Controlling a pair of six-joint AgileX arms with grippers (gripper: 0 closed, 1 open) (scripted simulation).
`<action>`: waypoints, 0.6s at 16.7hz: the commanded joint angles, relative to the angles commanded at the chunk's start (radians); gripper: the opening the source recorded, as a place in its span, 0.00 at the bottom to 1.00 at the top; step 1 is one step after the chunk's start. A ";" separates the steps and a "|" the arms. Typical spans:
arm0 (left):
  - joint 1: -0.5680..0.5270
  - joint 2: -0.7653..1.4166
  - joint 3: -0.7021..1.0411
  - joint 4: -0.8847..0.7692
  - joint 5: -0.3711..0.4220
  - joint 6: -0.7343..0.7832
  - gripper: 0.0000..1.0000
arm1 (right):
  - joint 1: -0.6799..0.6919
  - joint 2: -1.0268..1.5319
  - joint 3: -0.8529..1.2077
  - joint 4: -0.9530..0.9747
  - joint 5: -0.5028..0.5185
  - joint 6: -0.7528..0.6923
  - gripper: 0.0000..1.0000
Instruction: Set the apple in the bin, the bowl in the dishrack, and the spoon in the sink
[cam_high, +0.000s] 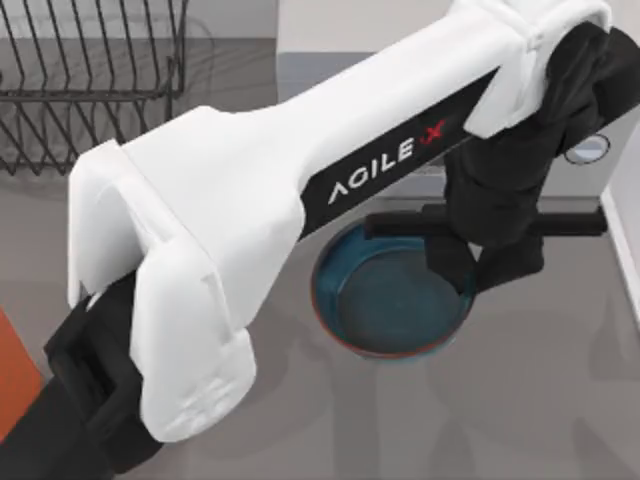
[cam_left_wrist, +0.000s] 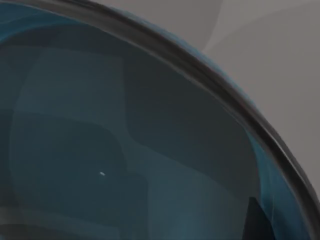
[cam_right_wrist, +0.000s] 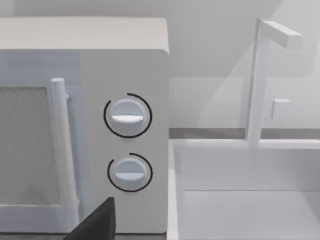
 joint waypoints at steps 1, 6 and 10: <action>0.004 -0.007 -0.010 0.003 0.000 0.005 0.00 | 0.000 0.000 0.000 0.000 0.000 0.000 1.00; 0.096 -0.158 -0.189 0.092 0.006 0.094 0.00 | 0.000 0.000 0.000 0.000 0.000 0.000 1.00; 0.250 -0.409 -0.395 0.279 0.024 0.212 0.00 | 0.000 0.000 0.000 0.000 0.000 0.000 1.00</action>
